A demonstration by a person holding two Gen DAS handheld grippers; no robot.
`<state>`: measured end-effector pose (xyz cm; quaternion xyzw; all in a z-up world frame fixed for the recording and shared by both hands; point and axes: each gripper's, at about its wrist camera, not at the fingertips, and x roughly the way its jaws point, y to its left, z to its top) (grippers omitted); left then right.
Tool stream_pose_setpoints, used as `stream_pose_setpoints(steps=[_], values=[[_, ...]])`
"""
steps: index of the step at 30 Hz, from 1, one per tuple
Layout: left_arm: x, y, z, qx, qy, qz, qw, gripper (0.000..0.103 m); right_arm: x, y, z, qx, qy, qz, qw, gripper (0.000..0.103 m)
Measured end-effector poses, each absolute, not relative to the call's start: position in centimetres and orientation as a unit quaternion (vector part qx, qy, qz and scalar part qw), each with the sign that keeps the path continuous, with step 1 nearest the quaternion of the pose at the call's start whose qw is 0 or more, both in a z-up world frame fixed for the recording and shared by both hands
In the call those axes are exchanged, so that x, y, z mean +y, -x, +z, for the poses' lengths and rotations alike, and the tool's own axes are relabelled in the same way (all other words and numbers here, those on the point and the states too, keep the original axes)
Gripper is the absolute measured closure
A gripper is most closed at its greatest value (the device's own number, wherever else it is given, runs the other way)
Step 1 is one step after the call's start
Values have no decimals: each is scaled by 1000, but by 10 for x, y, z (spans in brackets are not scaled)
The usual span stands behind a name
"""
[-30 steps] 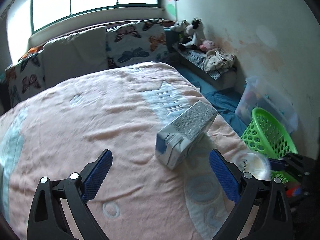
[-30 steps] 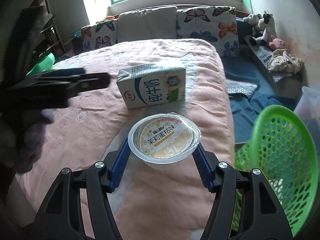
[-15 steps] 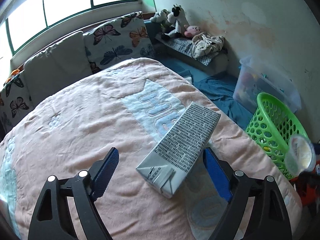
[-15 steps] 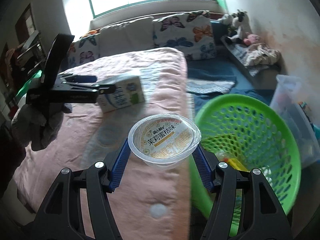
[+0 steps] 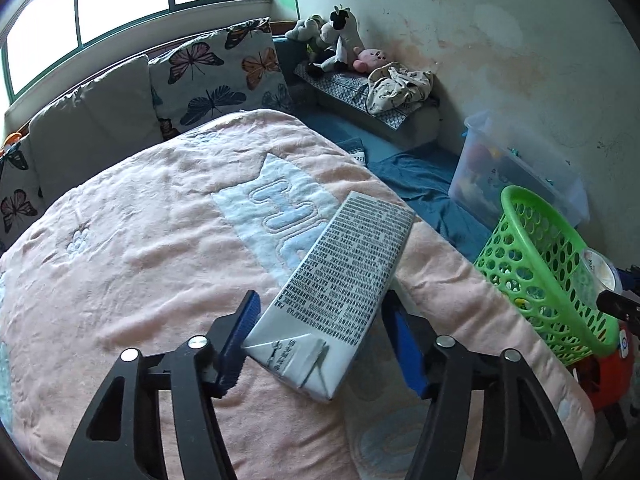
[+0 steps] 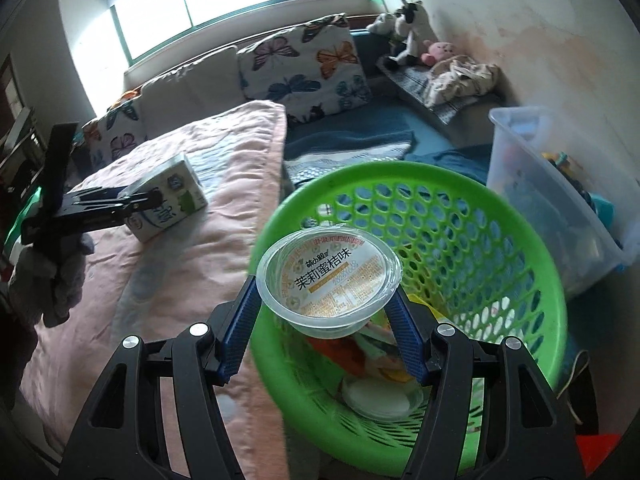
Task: Collect trash
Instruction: 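Grasp the round yogurt cup with the right tool while the left tool grasps the white milk carton, then carry both items over the basket while the right tool releases the yogurt cup inside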
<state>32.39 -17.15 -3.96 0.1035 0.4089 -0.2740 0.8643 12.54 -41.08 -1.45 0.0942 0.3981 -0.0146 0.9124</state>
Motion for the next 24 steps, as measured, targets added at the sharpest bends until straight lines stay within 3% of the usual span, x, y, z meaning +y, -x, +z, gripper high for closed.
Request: stream_pose_setpoints(steps=[13,14,24], values=[[-175,-300,-27,394,-99,-269,873,58,-418,-116,-21,401,-100,-28,910,40],[-175,-297,-25,394,-97,-269,873,64,-419,-115,-21,401,-100,-29,910,40],[-177,-276,-13,389,-89,-271,876,64,-425,-103,-27,405,-98,-35,908,40]])
